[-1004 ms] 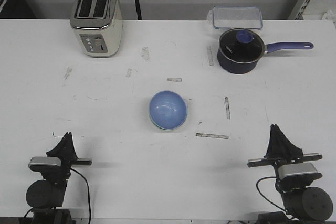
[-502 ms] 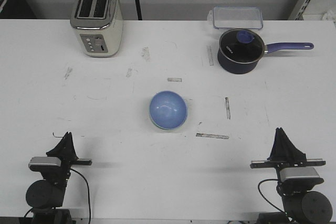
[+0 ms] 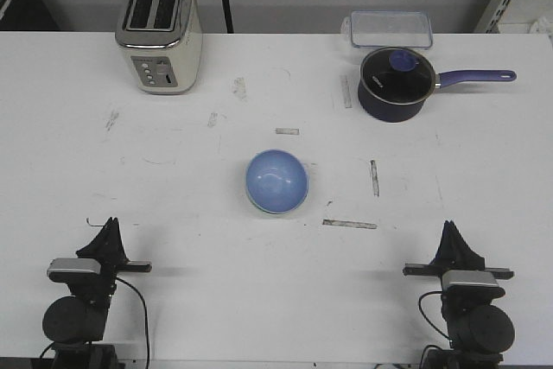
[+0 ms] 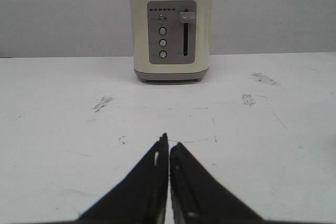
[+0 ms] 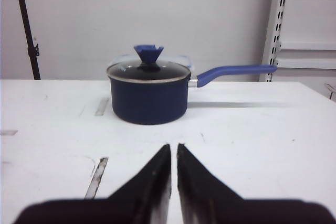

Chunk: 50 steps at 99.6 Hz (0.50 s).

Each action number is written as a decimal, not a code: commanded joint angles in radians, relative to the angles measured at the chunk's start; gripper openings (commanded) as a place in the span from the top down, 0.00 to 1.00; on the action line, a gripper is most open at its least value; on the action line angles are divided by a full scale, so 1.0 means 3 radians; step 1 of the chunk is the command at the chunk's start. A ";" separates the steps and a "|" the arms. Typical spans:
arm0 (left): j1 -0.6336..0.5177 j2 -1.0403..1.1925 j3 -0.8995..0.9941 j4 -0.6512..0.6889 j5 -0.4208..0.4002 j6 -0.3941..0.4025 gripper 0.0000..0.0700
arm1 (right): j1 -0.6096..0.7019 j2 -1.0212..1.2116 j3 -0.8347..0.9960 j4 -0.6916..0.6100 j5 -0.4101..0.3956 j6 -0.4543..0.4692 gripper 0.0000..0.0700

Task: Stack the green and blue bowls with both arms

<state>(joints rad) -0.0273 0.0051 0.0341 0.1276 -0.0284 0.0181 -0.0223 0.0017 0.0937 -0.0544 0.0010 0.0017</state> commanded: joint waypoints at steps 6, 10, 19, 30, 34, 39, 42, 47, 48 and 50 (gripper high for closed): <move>0.0003 -0.0006 -0.0074 0.0052 -0.0006 0.0051 1.00 | -0.0005 -0.0001 -0.0211 0.0295 -0.0003 0.0182 0.98; 0.0003 -0.0006 -0.0074 0.0052 -0.0006 0.0051 1.00 | -0.0005 -0.0001 -0.0276 0.0327 -0.0003 0.0258 0.98; 0.0003 -0.0006 -0.0074 0.0055 -0.0006 0.0051 1.00 | -0.0001 -0.0001 -0.0270 0.0198 -0.0003 0.0275 0.98; 0.0003 -0.0006 -0.0074 0.0051 -0.0006 0.0051 1.00 | 0.0008 -0.0001 -0.0270 0.0183 -0.0003 0.0264 0.98; 0.0003 -0.0006 -0.0074 0.0052 -0.0006 0.0051 1.00 | 0.0011 -0.0001 -0.0270 0.0186 -0.0003 0.0266 0.98; 0.0003 -0.0006 -0.0074 0.0052 -0.0006 0.0051 1.00 | 0.0011 -0.0001 -0.0270 0.0187 -0.0003 0.0266 0.98; 0.0003 -0.0006 -0.0074 0.0052 -0.0006 0.0051 1.00 | 0.0011 -0.0001 -0.0270 0.0187 -0.0004 0.0264 0.98; 0.0003 -0.0006 -0.0074 0.0052 -0.0006 0.0051 1.00 | 0.0011 -0.0001 -0.0270 0.0191 -0.0004 0.0264 0.98; 0.0003 -0.0006 -0.0074 0.0052 -0.0006 0.0051 1.00 | 0.0011 -0.0001 -0.0270 0.0192 -0.0003 0.0263 0.98; 0.0003 -0.0006 -0.0074 0.0051 -0.0006 0.0051 1.00 | 0.0011 -0.0001 -0.0270 0.0195 -0.0003 0.0262 0.98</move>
<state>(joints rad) -0.0273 0.0051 0.0341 0.1276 -0.0284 0.0181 -0.0204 0.0013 0.0143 -0.0101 0.0006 0.0677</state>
